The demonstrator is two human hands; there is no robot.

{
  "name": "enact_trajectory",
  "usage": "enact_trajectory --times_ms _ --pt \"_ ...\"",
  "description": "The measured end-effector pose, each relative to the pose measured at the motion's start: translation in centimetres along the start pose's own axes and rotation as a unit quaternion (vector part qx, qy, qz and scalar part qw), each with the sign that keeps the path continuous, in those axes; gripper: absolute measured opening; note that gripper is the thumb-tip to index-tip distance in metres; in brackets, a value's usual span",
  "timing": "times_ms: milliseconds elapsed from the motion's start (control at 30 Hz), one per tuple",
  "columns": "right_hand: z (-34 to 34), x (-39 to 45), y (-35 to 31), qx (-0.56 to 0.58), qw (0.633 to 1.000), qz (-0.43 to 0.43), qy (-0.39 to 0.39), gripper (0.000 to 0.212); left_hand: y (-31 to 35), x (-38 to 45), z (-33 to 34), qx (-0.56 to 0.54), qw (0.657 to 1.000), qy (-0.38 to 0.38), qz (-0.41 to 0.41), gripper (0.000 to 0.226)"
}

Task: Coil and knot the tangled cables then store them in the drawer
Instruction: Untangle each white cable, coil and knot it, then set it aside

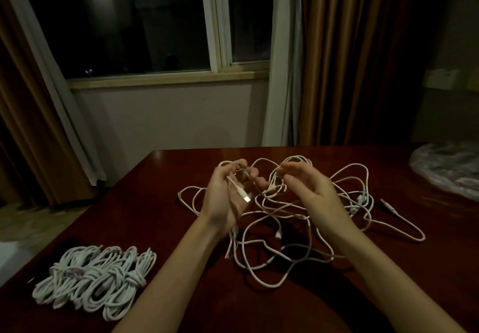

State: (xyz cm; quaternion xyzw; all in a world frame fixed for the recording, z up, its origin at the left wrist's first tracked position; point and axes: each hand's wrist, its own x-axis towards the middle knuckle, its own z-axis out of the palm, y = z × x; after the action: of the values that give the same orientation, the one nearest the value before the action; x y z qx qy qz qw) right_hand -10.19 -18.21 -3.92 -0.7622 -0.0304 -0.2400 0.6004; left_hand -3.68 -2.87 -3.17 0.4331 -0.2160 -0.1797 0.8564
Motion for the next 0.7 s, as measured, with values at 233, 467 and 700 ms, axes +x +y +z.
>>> enact_trajectory --times_ms 233,467,700 --pt "0.4 -0.8 -0.1 -0.140 0.976 0.031 -0.163 0.019 1.3 0.1 -1.8 -0.202 0.978 -0.001 -0.045 0.013" --pt "-0.9 -0.6 -0.9 -0.137 0.976 -0.011 -0.169 0.011 1.7 0.6 -3.2 -0.178 0.982 0.040 -0.041 0.027" --pt "-1.2 -0.5 -0.9 -0.215 0.964 -0.085 -0.131 0.004 0.9 0.8 -2.7 -0.087 0.992 0.078 -0.039 0.035"
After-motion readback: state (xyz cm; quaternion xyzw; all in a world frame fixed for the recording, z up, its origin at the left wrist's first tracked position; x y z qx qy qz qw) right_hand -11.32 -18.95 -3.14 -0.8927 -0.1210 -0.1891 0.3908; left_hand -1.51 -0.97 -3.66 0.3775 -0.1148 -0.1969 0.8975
